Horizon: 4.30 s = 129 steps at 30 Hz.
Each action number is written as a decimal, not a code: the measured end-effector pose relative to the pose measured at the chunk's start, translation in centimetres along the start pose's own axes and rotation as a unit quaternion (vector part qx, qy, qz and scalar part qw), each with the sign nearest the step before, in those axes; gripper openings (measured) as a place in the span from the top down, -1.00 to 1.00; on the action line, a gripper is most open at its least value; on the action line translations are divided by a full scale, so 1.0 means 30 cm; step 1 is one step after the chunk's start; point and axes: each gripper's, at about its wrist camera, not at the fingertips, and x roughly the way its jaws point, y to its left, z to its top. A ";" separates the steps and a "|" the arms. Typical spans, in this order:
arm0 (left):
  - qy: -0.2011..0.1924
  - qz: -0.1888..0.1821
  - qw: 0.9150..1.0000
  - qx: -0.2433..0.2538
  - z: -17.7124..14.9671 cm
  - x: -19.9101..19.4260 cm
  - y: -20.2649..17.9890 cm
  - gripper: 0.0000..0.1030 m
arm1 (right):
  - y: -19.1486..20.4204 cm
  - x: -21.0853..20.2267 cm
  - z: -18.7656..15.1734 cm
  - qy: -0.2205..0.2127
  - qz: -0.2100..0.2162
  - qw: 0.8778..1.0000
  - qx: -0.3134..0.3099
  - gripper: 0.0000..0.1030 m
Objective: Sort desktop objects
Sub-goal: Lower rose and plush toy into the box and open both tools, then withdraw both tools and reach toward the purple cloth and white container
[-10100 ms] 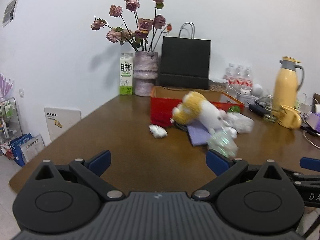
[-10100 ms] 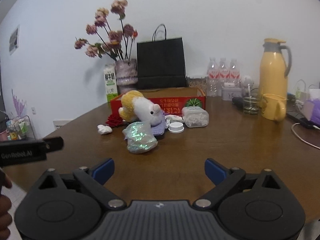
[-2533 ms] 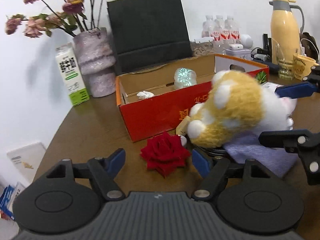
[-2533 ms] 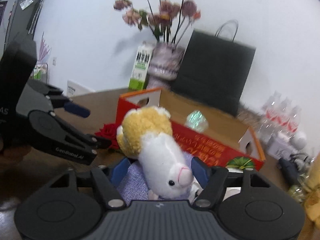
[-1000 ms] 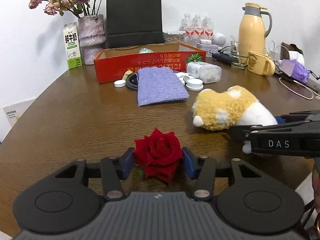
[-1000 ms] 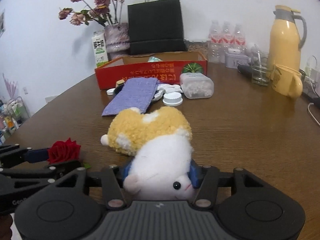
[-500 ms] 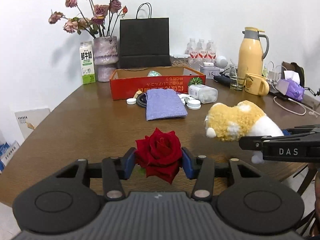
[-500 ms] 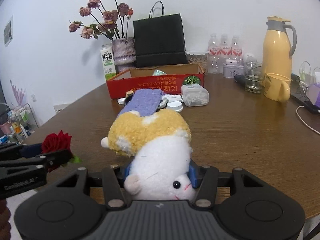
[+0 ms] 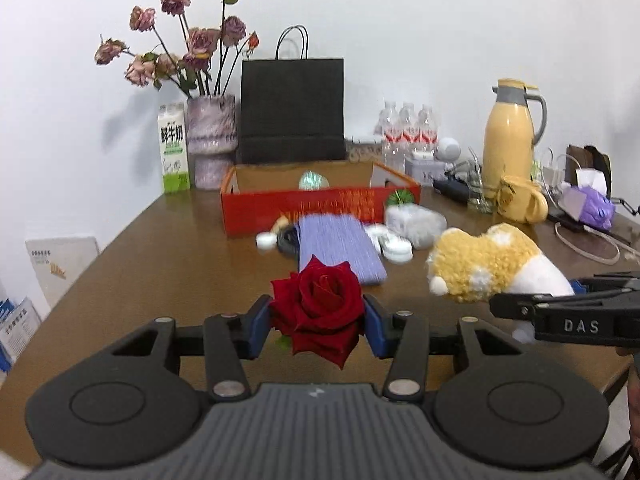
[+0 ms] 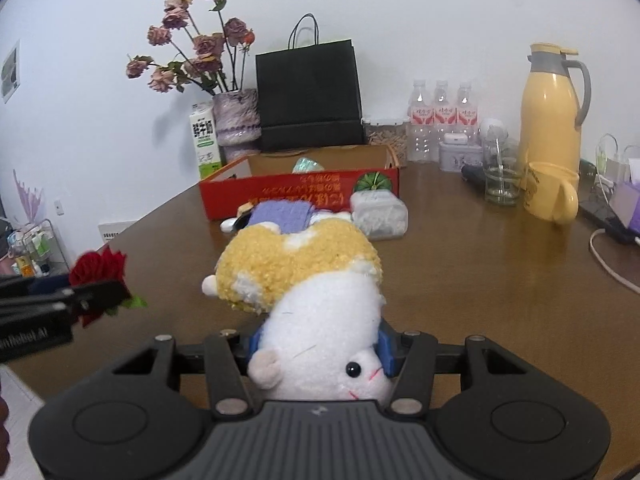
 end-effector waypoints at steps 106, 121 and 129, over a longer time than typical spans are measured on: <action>0.056 0.034 0.998 0.008 -0.170 -0.154 -0.138 -1.00 | -0.012 -0.161 -0.105 -0.001 0.034 0.999 0.007 -0.76; 0.071 0.042 0.997 0.002 -0.175 -0.107 -0.129 -1.00 | -0.025 -0.106 -0.134 0.042 0.019 0.999 0.019 -0.77; 0.093 0.034 0.995 -0.018 -0.155 -0.033 -0.091 -1.00 | -0.039 -0.042 -0.123 0.054 0.020 0.998 0.022 -0.78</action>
